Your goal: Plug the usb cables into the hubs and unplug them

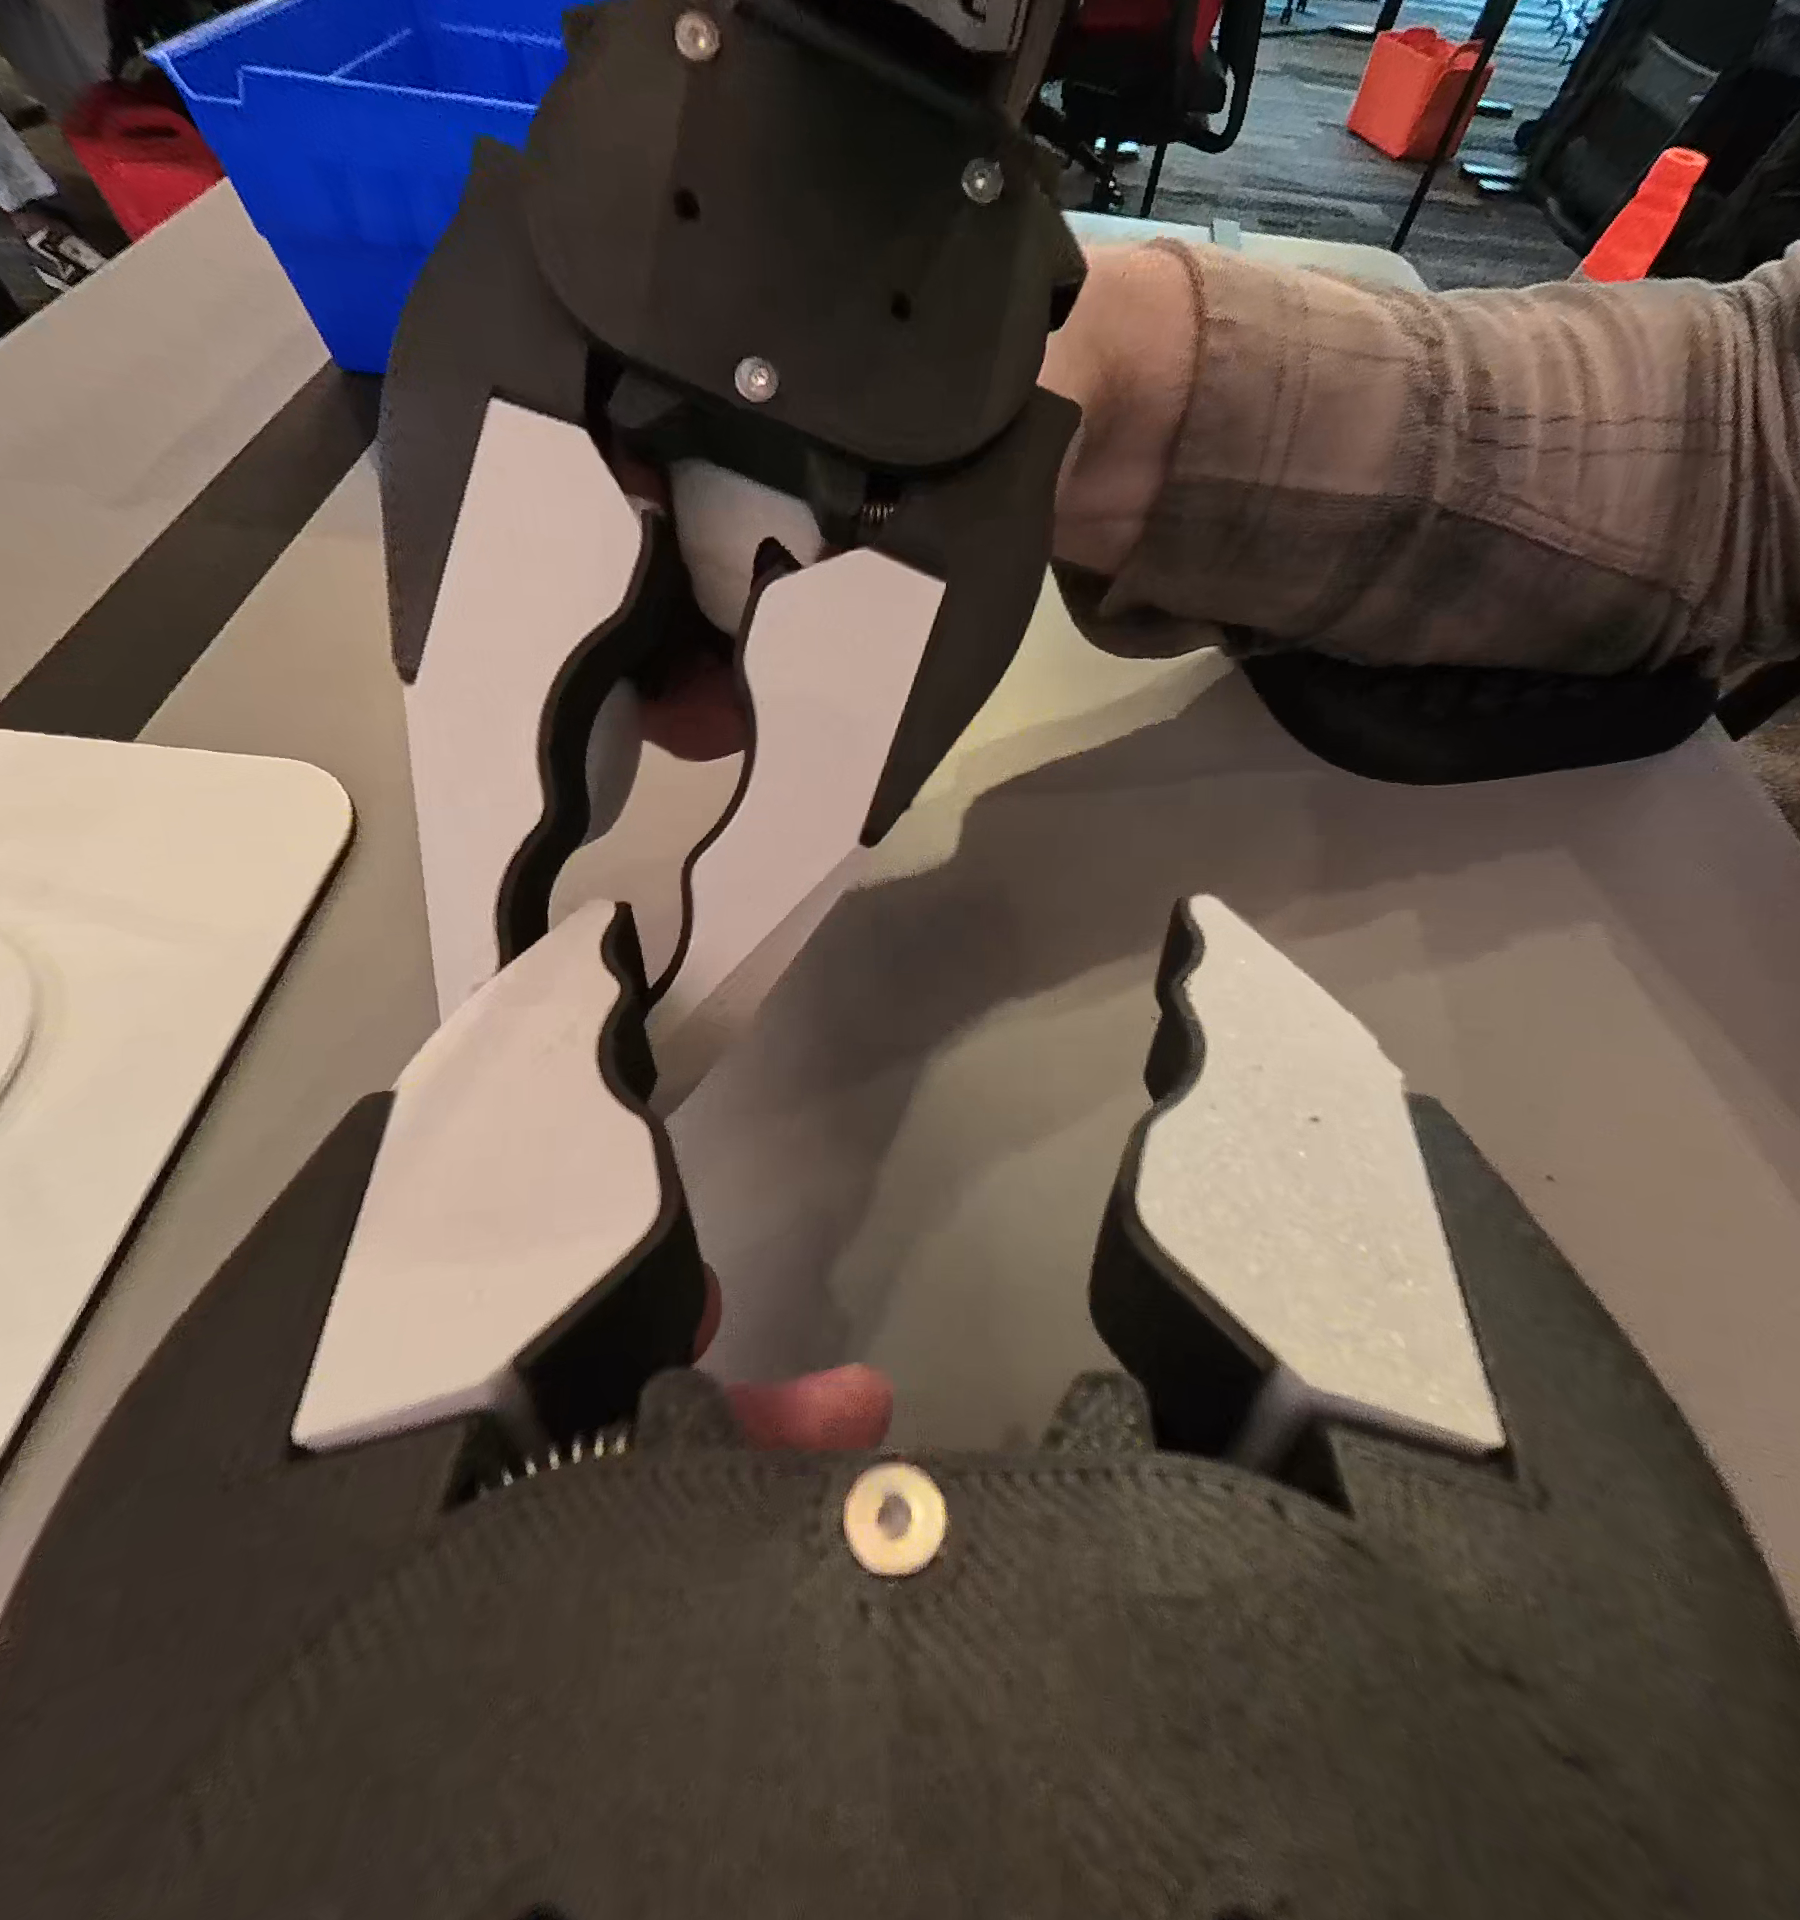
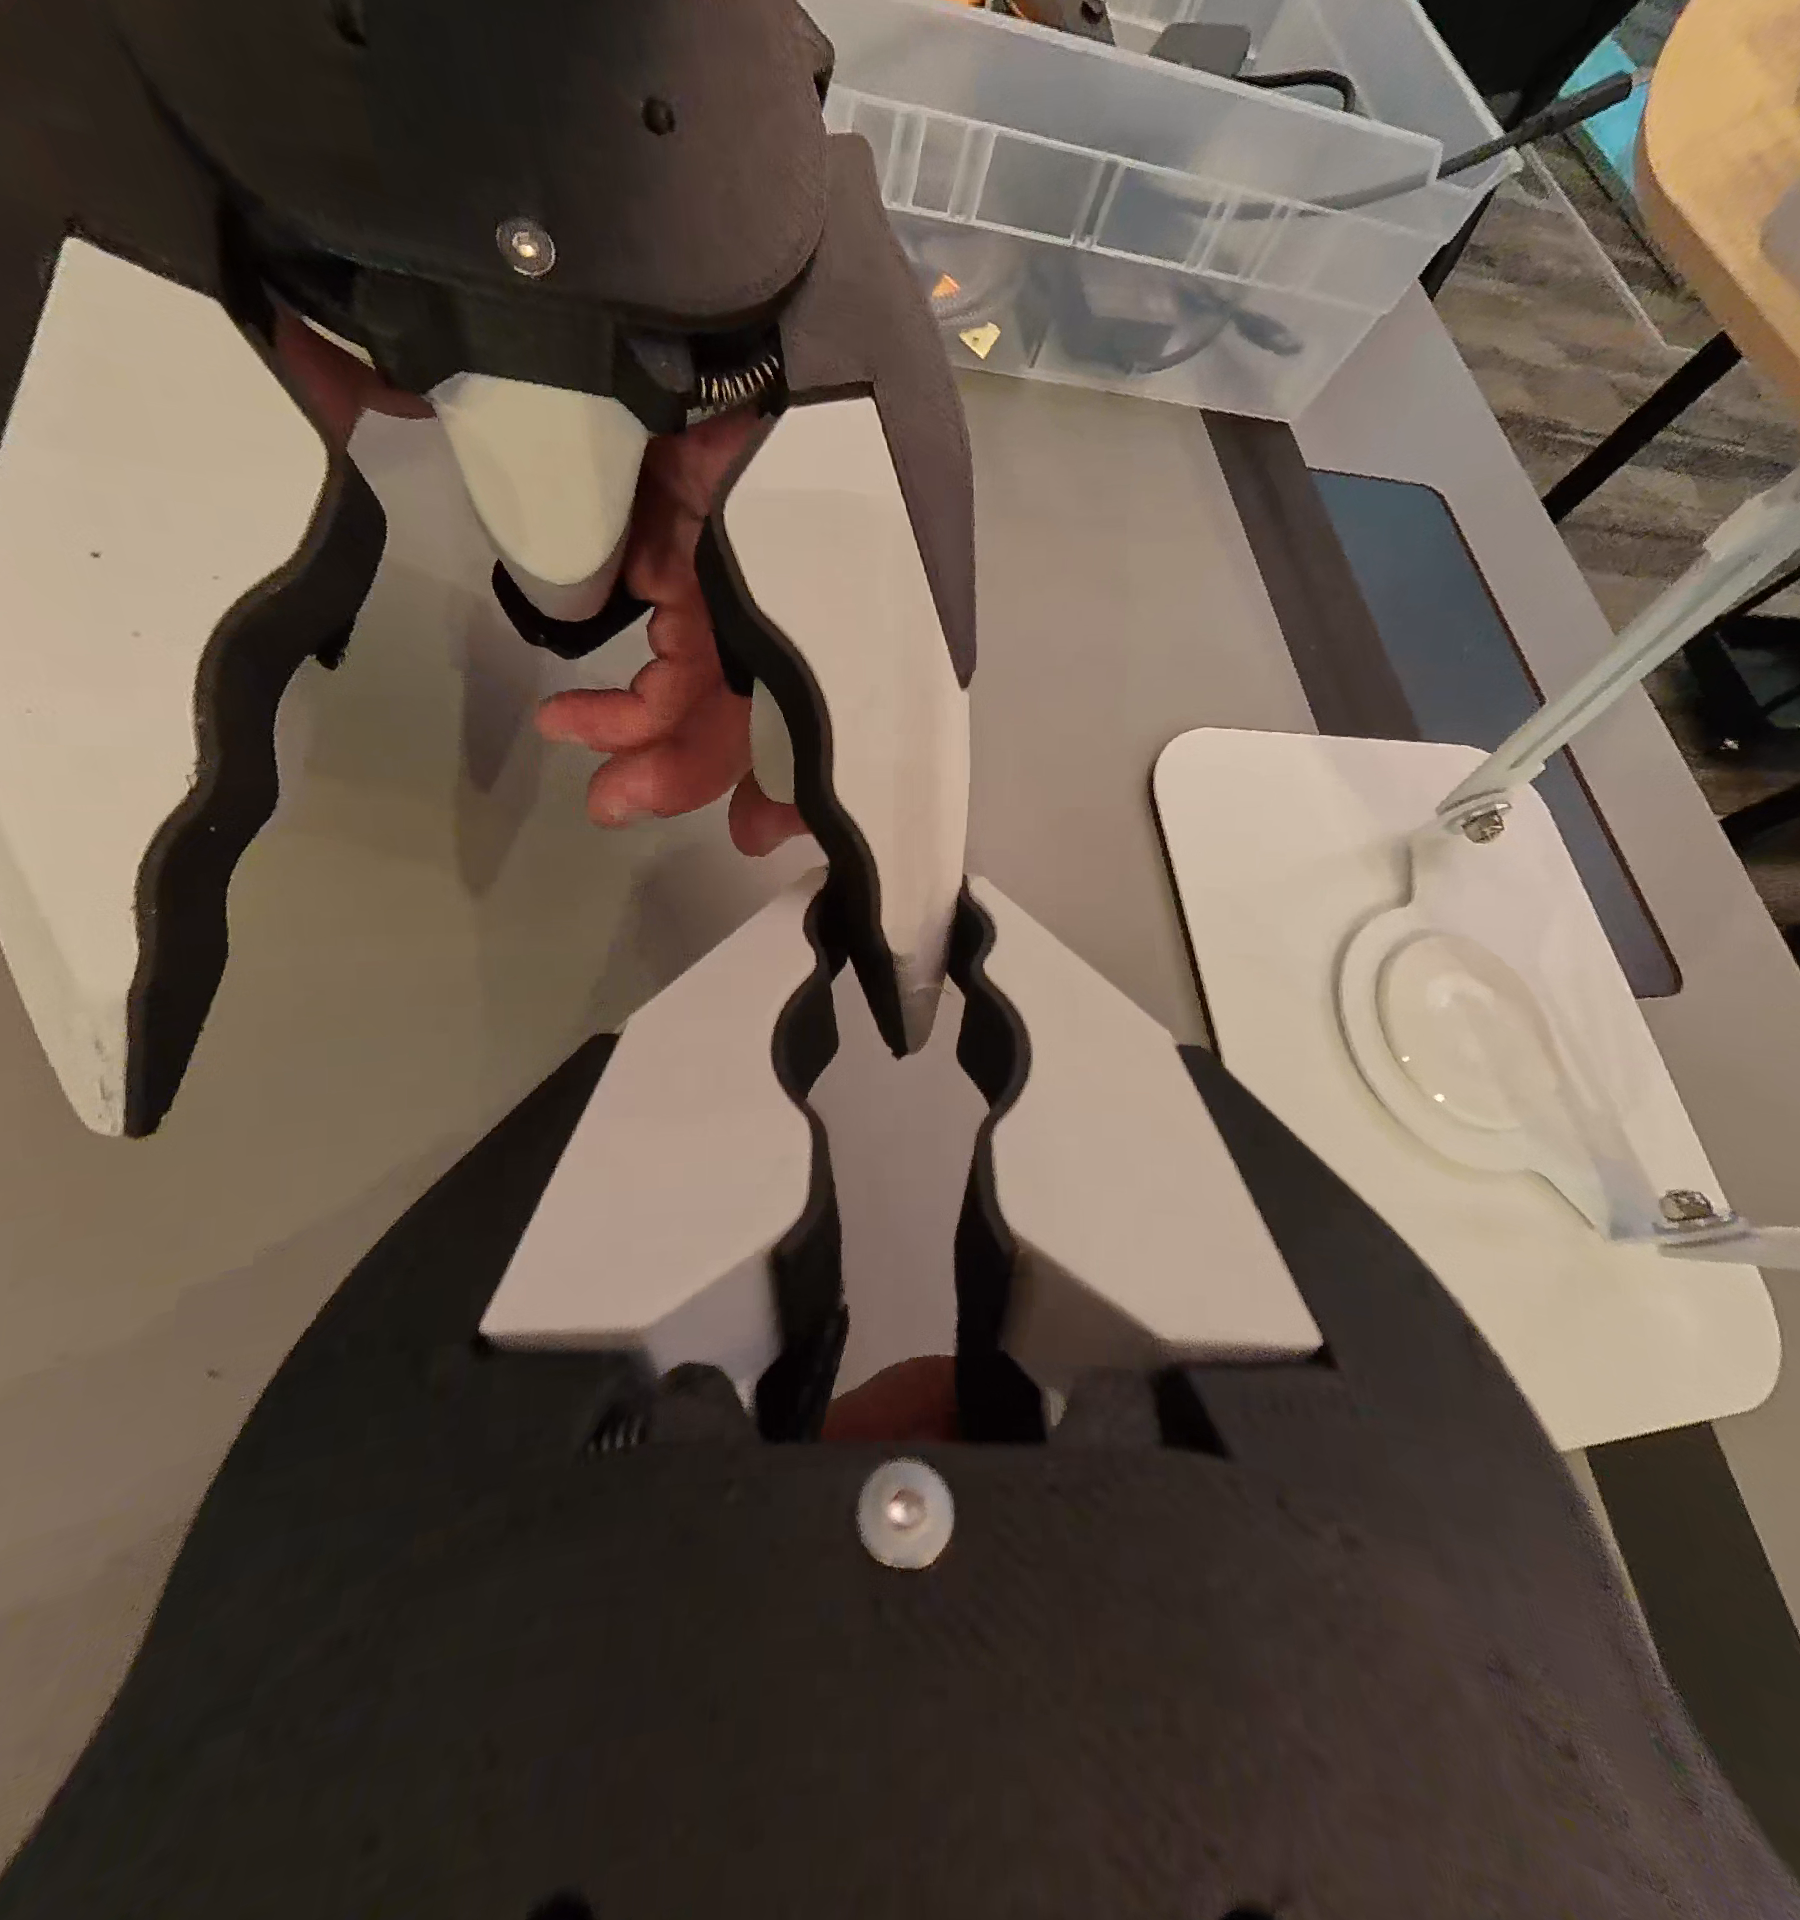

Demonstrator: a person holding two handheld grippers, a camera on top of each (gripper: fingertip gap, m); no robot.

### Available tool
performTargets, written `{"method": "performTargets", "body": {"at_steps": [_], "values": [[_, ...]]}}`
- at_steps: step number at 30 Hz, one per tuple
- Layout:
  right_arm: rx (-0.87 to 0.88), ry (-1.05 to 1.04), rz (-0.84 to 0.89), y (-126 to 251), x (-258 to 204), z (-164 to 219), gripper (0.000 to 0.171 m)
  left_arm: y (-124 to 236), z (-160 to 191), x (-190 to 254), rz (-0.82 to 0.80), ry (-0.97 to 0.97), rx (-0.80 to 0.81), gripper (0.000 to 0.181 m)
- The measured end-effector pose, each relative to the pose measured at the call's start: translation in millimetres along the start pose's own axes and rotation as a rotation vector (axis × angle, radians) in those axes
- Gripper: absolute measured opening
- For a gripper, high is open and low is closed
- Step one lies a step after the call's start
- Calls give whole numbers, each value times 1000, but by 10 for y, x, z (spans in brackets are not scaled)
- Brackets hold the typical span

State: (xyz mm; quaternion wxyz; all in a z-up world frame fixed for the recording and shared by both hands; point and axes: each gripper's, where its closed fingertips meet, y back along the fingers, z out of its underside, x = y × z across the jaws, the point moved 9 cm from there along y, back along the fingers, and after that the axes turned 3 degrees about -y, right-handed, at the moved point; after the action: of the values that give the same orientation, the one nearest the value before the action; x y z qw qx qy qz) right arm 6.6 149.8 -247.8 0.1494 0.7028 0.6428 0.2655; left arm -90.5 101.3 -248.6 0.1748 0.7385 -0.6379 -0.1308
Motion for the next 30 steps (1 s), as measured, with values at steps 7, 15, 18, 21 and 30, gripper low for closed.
{"method": "performTargets", "body": {"at_steps": [7,15,18,21,30], "values": [[-5,-8,-43,15,0,54,16,-49,-22,28,2,-4,-94,94],[0,8,-73,104,-3,61,16,-118,-111,136,11,-2,-124,109],[36,-17,-82,124,20,63,16,-101,-144,120,32,37,-63,111],[38,-25,-70,148,50,79,16,-117,-157,55,20,40,-51,102],[46,-49,-47,207,140,169,16,-235,-178,3,31,13,-35,112]]}}
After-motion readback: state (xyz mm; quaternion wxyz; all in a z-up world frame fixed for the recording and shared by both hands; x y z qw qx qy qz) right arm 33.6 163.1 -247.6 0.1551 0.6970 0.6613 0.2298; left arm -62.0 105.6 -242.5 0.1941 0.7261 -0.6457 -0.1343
